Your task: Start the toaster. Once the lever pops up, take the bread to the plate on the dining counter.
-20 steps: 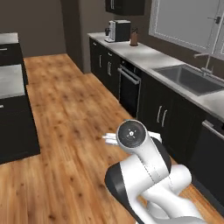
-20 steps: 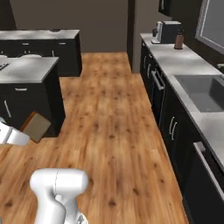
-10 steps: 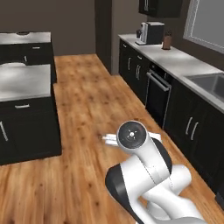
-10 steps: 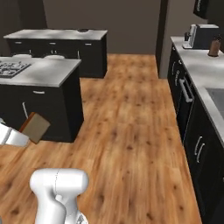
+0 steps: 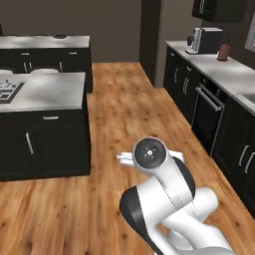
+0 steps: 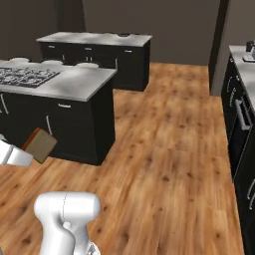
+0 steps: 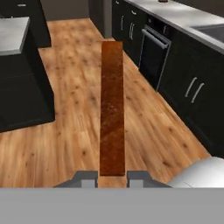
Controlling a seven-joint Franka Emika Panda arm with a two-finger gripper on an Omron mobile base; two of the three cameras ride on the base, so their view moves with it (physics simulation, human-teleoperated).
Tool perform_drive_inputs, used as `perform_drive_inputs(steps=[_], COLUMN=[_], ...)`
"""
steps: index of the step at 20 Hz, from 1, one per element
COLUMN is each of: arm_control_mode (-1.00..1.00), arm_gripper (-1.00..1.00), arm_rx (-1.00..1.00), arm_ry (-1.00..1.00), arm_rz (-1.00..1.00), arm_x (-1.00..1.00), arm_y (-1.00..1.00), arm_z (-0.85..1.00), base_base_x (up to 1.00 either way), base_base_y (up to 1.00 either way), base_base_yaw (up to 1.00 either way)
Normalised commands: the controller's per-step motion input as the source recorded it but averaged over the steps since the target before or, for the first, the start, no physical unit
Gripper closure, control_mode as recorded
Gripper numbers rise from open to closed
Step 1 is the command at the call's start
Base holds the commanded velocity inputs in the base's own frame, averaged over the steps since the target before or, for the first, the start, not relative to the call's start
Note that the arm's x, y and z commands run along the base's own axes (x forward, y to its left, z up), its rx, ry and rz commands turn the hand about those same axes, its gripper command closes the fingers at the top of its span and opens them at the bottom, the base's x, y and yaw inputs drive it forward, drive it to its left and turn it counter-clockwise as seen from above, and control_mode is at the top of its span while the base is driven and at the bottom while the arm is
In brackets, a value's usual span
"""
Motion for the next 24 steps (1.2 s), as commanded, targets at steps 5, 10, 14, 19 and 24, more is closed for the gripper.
perform_drive_inputs(steps=[5, 10, 14, 19, 24], arm_control_mode=[1.0, 1.0, 1.0, 1.0, 1.0], arm_gripper=[1.0, 1.0, 1.0, 1.0, 1.0], arm_rx=[0.0, 0.0, 0.0, 0.0, 0.0], arm_ry=[0.0, 0.0, 0.0, 0.0, 0.0], arm_rz=[0.0, 0.0, 0.0, 0.0, 0.0], arm_x=[0.0, 0.0, 0.0, 0.0, 0.0], arm_y=[0.0, 0.0, 0.0, 0.0, 0.0], arm_z=[0.0, 0.0, 0.0, 0.0, 0.0], base_base_x=[0.36, 0.38, 0.41, 0.56, 0.98], base_base_y=[0.03, 0.0, 0.0, -0.04, -0.49], base_base_yaw=[0.34, 0.33, 0.29, 0.22, 0.13])
